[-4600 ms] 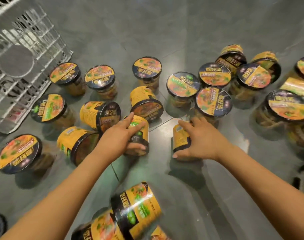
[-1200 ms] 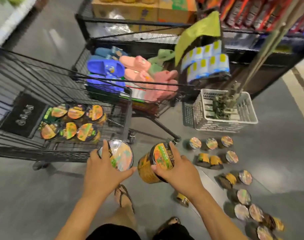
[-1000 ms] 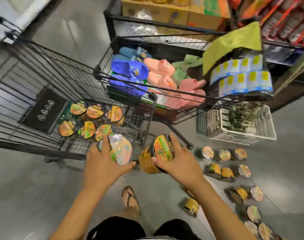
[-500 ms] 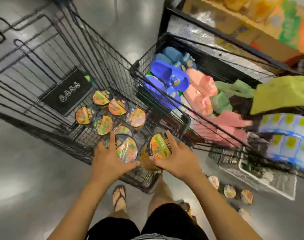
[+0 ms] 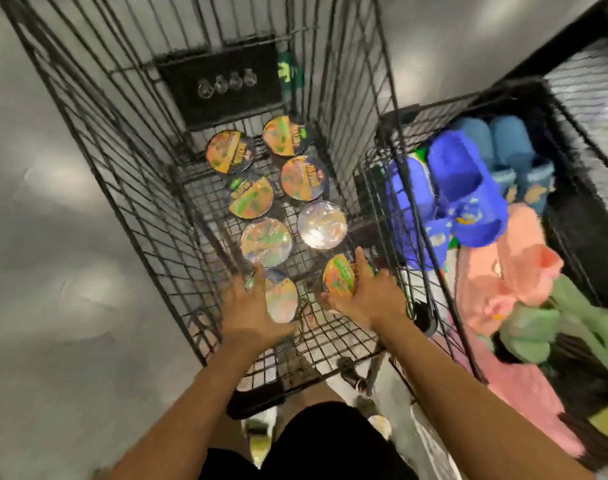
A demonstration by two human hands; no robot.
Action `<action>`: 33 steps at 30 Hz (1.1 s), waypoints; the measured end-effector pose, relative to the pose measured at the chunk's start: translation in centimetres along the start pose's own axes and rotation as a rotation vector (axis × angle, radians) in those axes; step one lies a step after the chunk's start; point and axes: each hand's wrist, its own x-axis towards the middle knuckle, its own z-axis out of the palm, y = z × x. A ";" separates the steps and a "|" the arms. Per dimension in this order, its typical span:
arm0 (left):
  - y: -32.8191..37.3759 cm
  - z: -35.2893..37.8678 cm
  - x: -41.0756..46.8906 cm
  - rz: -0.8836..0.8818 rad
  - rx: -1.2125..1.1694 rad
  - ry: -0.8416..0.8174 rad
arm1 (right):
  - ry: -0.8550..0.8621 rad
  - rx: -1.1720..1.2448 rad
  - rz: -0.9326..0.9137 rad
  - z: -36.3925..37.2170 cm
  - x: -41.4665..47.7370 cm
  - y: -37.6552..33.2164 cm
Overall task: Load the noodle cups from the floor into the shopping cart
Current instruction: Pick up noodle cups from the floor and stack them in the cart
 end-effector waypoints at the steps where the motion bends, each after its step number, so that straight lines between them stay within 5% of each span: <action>1: 0.0 1.0 0.5 0.014 -0.028 0.060 | -0.005 -0.040 -0.008 0.5 1.2 0.0; 3: -0.4 3.8 1.7 0.045 -0.084 0.132 | -0.018 -0.116 -0.020 1.7 3.2 -0.2; 10: 0.0 7.4 3.8 -0.031 -0.097 -0.036 | -0.011 -0.161 0.011 5.4 7.2 -0.2; 20: 1.0 9.6 6.1 -0.083 -0.112 0.055 | 0.112 -0.072 -0.015 6.8 8.4 0.2; 26: 1.6 6.9 5.2 -0.104 0.006 0.014 | -0.079 0.019 0.065 4.5 7.6 0.0; 33: 2.7 0.8 2.1 0.007 0.233 -0.054 | -0.044 0.134 0.131 1.4 1.8 -0.7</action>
